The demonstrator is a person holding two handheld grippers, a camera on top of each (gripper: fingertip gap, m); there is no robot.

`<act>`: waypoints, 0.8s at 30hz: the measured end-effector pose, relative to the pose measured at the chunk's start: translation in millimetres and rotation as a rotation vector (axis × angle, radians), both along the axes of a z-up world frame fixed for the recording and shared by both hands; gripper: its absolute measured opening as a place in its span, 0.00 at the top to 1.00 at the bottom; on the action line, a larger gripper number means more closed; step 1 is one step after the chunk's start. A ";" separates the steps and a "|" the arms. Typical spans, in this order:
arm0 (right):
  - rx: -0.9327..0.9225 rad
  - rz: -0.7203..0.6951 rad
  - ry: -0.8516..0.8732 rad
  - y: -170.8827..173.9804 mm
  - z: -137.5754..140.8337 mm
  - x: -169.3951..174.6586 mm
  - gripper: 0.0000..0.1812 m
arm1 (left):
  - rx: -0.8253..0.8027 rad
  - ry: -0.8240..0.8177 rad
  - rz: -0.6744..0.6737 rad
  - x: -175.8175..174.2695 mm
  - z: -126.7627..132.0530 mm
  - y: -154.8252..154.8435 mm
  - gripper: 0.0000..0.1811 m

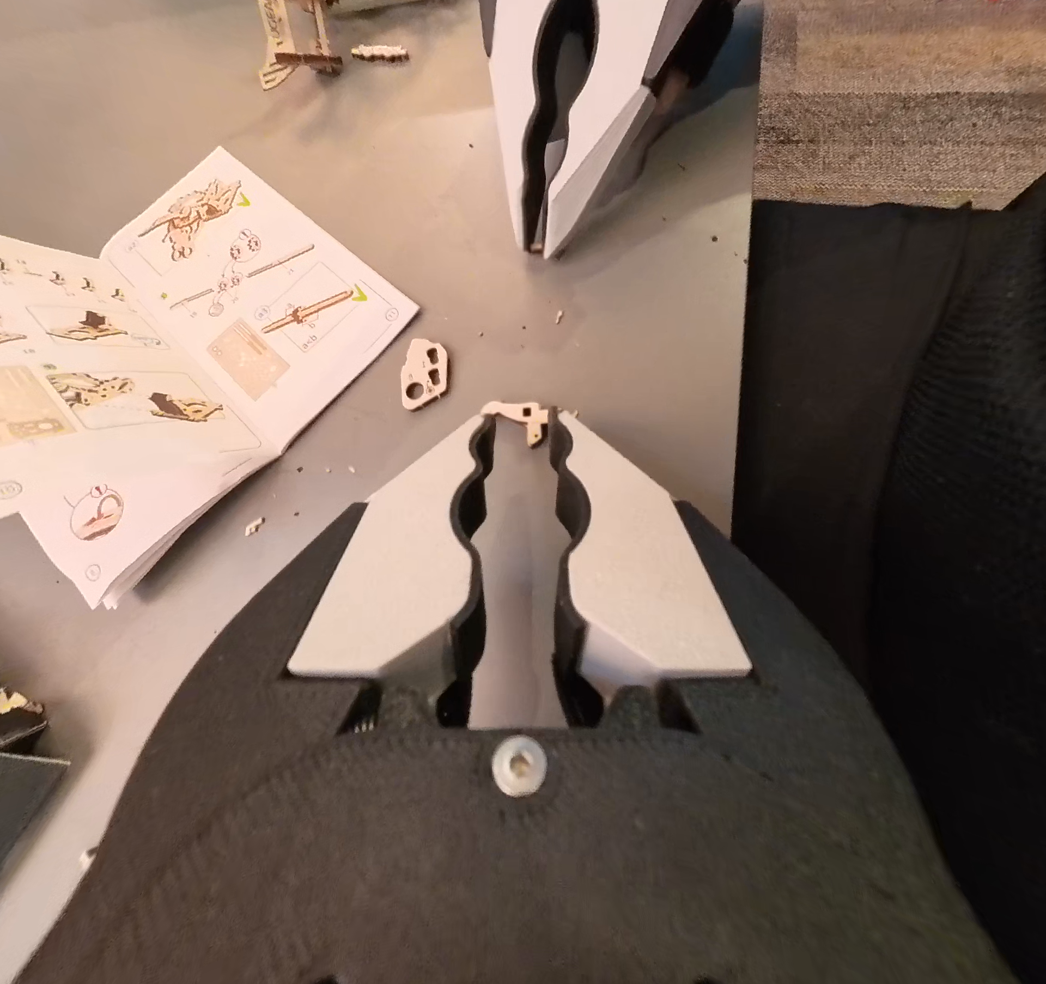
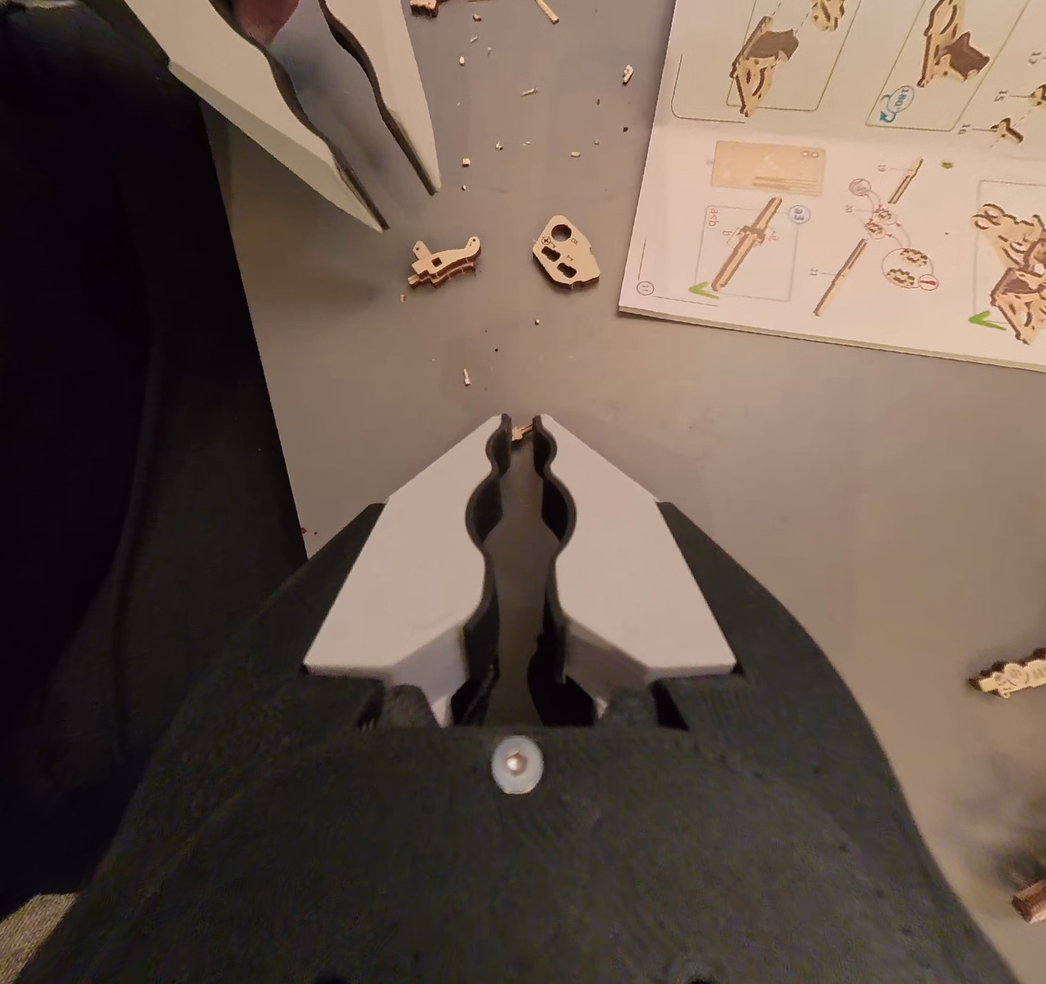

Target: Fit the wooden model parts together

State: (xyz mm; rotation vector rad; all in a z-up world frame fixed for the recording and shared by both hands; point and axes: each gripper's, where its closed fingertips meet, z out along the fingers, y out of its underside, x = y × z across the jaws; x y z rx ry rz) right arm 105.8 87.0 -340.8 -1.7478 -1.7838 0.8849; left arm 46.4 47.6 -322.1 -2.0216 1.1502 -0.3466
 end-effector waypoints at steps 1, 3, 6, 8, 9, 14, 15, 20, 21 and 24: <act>-0.003 -0.004 0.008 0.8 1.3 -0.4 0.98 | -0.001 -0.003 0.001 0.7 0.0 0.5 0.91; -0.010 -0.009 0.018 1.8 3.0 -0.9 0.98 | 0.000 -0.001 0.007 1.6 -0.3 2.5 0.91; -0.027 -0.014 0.047 2.4 7.7 -2.4 0.98 | 0.005 -0.005 0.016 3.4 0.9 5.8 0.92; -0.043 -0.017 0.069 2.8 11.2 -3.1 0.98 | 0.007 -0.013 0.030 3.7 1.7 8.6 0.92; -0.049 -0.019 0.079 3.3 12.7 -3.3 0.98 | 0.009 -0.019 0.035 4.3 2.3 9.8 0.92; -0.109 -0.031 0.163 4.0 26.7 -5.6 0.98 | 0.025 -0.038 0.049 7.9 6.6 15.1 0.91; -0.119 -0.031 0.178 3.6 29.1 -6.2 0.98 | 0.026 -0.045 0.047 9.3 7.7 15.6 0.91; -0.169 -0.026 0.233 0.9 38.5 -8.2 0.98 | 0.030 -0.077 0.036 16.5 12.7 17.1 0.90; -0.178 -0.027 0.244 0.8 40.2 -8.4 0.98 | 0.028 -0.078 0.037 17.0 12.7 17.2 0.90; -0.194 -0.034 0.263 2.3 43.1 -8.0 0.98 | 0.029 -0.085 0.043 16.8 14.2 18.2 0.89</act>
